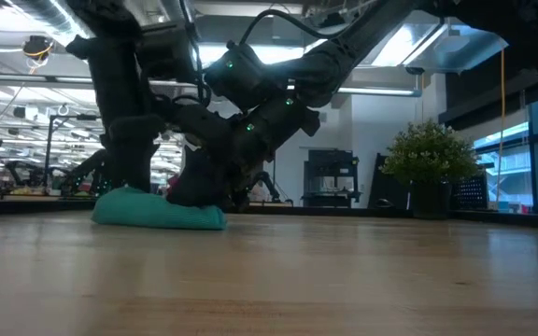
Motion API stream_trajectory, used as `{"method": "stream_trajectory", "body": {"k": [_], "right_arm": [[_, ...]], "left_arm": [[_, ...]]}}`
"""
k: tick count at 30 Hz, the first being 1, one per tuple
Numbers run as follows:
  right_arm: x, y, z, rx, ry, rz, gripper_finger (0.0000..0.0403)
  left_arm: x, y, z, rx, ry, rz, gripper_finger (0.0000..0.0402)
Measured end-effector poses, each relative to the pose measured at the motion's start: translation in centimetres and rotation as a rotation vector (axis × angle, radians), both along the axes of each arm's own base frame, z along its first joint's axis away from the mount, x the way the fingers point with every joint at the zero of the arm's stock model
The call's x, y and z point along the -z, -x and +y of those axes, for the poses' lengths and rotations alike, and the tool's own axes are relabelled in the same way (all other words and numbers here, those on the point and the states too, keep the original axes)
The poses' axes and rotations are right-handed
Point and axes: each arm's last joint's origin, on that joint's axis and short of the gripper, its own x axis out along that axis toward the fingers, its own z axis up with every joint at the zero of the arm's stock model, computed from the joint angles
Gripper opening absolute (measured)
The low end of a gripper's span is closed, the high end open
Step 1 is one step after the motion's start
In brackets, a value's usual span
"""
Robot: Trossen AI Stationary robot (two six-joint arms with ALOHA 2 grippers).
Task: Roll microfiber towels into tight, uniform cylinder then place into a basket
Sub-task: Roll the blue microfiber cloth
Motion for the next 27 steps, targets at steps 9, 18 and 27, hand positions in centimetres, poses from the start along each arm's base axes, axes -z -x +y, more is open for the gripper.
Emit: {"method": "stream_trajectory", "body": {"k": [9, 18, 27], "right_arm": [[0.0, 0.0, 0.0, -0.014, -0.018, -0.004, 0.0088], [0.0, 0.0, -0.8, 0.027, -0.063, 0.007, 0.0088], [-0.4, -0.2, -2.1, -0.009, -0.164, 0.003, 0.0088]], "left_arm": [[1.5, 0.7, -0.1, 0.009, -0.002, -0.019, 0.0000], [2.4, 1.2, -0.1, 0.011, 0.013, -0.023, 0.0000], [3.1, 1.8, -0.3, 0.014, 0.033, -0.011, 0.0000]]}}
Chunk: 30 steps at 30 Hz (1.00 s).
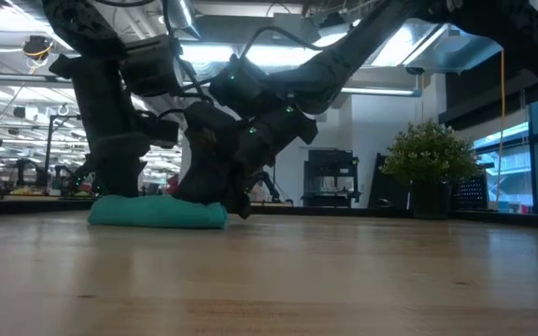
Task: Roll microfiber towels into tight, uniform cylinder then place into a basket
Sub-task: Roll the blue microfiber cloth
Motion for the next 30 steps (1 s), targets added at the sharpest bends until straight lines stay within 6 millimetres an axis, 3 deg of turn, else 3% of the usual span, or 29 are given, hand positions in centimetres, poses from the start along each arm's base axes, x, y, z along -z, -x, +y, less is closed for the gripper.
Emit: {"method": "stream_trajectory", "body": {"k": [3, 11, 21, 30], "right_arm": [[-0.4, -0.2, -0.5, -0.004, -0.023, 0.005, 0.0080], [-2.3, -0.5, -1.2, -0.062, 0.029, 0.112, 0.0008], [-5.9, -0.3, -1.3, 0.056, 0.310, 0.356, 0.0016], [-9.2, -0.3, -1.3, 0.095, 0.338, 0.418, 0.0014]], "left_arm": [[0.0, 0.0, 0.0, 0.004, 0.001, 0.001, 0.0000], [0.0, 0.0, -0.1, 0.027, 0.017, 0.003, 0.0000], [0.0, -0.2, -0.1, 0.033, 0.021, -0.022, 0.0000], [-0.2, -0.7, -0.3, 0.070, 0.019, -0.067, 0.0000]]}}
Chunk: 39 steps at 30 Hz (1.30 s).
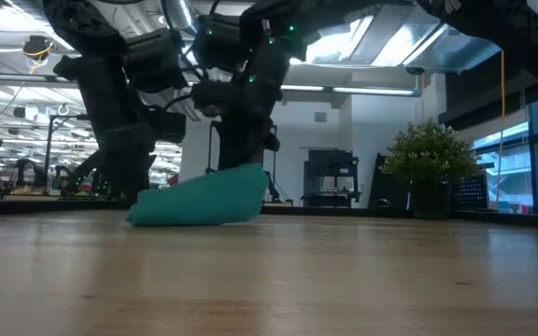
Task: Roll microfiber towels into tight, uniform cylinder then place into a basket
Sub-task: Roll the blue microfiber cloth
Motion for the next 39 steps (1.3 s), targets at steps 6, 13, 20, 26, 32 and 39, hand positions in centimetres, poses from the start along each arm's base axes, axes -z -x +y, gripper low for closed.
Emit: {"method": "stream_trajectory", "body": {"k": [6, 13, 20, 26, 32, 39], "right_arm": [[0.0, 0.4, 0.3, -0.032, -0.069, 0.029, 0.0040], [0.1, 0.6, 0.3, -0.030, -0.063, 0.056, 0.0093], [0.3, 1.8, -0.6, 0.024, -0.084, 0.167, 0.0141], [0.3, 2.6, -2.8, 0.104, -0.096, 0.216, 0.0145], [-1.0, 3.6, -4.6, 0.166, 0.029, 0.270, 0.0146], [-5.0, 5.2, -4.6, 0.170, 0.192, 0.241, 0.0146]], "left_arm": [[0.3, 0.6, -0.2, 0.012, 0.012, 0.059, 0.0000], [0.3, 0.7, -0.4, 0.017, 0.009, 0.075, 0.0000], [0.3, 0.7, -0.8, 0.037, 0.000, 0.080, 0.0000], [0.3, 0.7, -1.1, 0.044, 0.002, 0.083, 0.0000], [0.3, 0.8, -1.1, 0.043, 0.005, 0.086, 0.0000], [0.3, 0.8, -1.1, 0.046, 0.013, 0.091, 0.0000]]}}
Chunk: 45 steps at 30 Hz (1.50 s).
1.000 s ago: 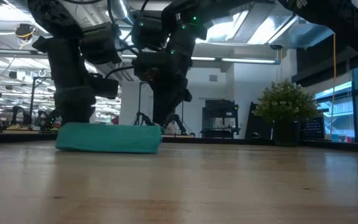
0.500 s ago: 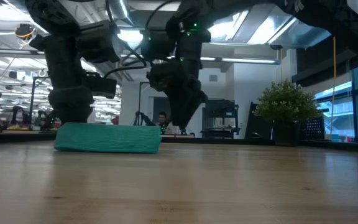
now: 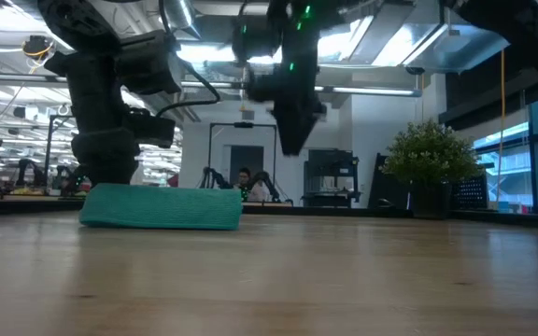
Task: Roll microfiber towels into tight, uniform cylinder then place into a basket
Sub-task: Roll the blue microfiber cloth
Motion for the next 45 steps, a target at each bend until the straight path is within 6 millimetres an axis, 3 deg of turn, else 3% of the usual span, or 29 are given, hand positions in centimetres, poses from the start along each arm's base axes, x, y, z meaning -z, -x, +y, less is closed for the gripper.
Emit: {"method": "stream_trajectory", "body": {"k": [6, 11, 16, 22, 26, 40, 45], "right_arm": [[-1.7, -0.8, 5.8, -0.271, 0.037, -0.069, 0.0146], [0.5, -2.1, 10.2, -0.481, 0.074, -0.164, 0.0146], [2.7, -2.4, 12.4, -0.605, 0.102, -0.203, 0.0146], [4.9, -2.7, 12.9, -0.672, 0.134, -0.270, 0.0146], [6.4, -3.0, 12.3, -0.663, 0.154, -0.343, 0.0146], [6.2, -3.5, 11.5, -0.638, 0.238, -0.364, 0.0146], [6.3, -3.4, 12.0, -0.669, 0.088, -0.406, 0.0146]], "left_arm": [[0.0, 0.0, 0.0, 0.001, 0.000, 0.001, 0.0000], [0.0, 0.0, 0.0, 0.002, 0.000, 0.004, 0.0000], [0.0, 0.0, 0.0, 0.002, 0.001, 0.005, 0.0000], [0.0, 0.0, 0.0, 0.003, 0.000, 0.005, 0.0000], [0.0, 0.0, 0.0, 0.003, 0.000, 0.005, 0.0000], [0.0, 0.1, -0.1, 0.012, 0.028, 0.007, 0.0000], [0.0, 0.1, -0.1, 0.042, 0.028, 0.012, 0.0000]]}}
